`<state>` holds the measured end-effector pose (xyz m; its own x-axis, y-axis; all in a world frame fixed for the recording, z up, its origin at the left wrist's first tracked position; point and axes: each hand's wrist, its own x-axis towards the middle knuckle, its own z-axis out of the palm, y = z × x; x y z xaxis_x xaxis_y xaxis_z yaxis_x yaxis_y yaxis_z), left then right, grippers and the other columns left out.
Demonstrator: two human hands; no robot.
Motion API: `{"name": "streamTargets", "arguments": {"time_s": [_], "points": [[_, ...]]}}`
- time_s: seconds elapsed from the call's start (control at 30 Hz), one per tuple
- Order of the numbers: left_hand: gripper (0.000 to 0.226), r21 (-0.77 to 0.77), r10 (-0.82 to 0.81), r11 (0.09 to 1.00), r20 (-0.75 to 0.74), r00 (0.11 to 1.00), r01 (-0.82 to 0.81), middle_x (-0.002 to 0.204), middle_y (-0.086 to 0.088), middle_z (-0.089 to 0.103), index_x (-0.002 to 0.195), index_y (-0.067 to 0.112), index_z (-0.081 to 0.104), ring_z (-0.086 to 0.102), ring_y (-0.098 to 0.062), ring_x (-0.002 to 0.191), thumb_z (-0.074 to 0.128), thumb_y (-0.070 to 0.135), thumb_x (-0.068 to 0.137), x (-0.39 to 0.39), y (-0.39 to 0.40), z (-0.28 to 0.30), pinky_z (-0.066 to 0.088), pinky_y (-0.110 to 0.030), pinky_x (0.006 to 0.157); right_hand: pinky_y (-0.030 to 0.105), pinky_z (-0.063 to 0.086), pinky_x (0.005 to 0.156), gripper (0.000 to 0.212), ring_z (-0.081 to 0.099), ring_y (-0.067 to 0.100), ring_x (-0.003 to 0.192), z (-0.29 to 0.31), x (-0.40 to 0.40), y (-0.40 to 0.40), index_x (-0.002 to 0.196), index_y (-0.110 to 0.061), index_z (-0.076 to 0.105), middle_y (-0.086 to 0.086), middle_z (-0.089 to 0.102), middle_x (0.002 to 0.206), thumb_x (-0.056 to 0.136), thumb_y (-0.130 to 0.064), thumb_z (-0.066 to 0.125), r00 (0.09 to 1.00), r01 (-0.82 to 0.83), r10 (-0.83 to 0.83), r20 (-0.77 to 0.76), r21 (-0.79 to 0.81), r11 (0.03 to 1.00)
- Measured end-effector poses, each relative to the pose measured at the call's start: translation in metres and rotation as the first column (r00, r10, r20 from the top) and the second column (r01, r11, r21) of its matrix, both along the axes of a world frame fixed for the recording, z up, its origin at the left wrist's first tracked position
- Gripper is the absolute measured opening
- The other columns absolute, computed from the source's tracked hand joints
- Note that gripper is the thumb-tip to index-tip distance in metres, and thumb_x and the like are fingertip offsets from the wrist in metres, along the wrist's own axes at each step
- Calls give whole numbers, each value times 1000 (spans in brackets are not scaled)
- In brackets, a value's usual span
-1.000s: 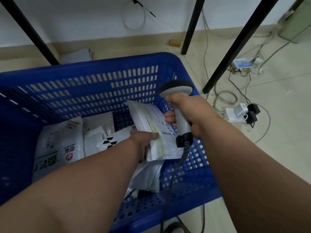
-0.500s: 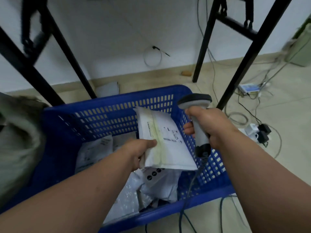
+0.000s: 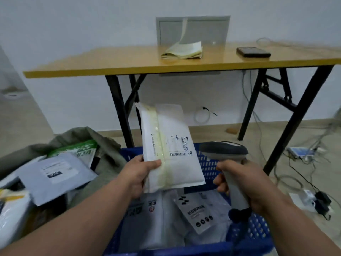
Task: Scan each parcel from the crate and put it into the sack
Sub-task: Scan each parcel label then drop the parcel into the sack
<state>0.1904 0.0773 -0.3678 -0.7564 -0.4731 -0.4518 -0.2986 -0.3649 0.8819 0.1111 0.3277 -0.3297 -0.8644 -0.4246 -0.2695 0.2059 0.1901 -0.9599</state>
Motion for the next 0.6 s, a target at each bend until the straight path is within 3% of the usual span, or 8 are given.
{"name": "streamTargets", "arguments": {"time_s": [0.13,0.27,0.43,0.6], "points": [[37,26,42,999,-42,998,-41,102,-14,75,121,9,62,73,-34,83,68,2,85,13,-20,-6,58,-44,57,26,51,48,11,66,22,52,4,7,-10,96,-8,66,14,73,68,89,-15,62,988,-88,96,-118,71,994],[46,-48,66,997,-45,997,-68,102,-11,73,121,13,56,74,-26,71,76,6,80,20,-38,-11,57,-39,51,21,51,51,9,68,16,53,11,7,-14,82,-7,67,5,72,65,84,-16,68,929,-115,202,-310,277,954],[42,-127,5,992,-24,1000,-8,107,-12,72,112,15,59,72,-35,91,80,10,75,28,-63,-9,59,-56,77,15,46,43,9,63,8,46,15,7,-23,73,-7,65,-1,68,58,77,-7,72,832,-143,341,-438,425,894],[38,-192,9,981,16,1000,-5,101,-12,75,112,15,65,72,-35,88,80,12,77,36,-82,-6,60,-49,73,13,43,53,25,57,1,54,15,12,-30,61,-19,53,-15,64,59,73,-11,73,679,-125,497,-541,582,804]]}}
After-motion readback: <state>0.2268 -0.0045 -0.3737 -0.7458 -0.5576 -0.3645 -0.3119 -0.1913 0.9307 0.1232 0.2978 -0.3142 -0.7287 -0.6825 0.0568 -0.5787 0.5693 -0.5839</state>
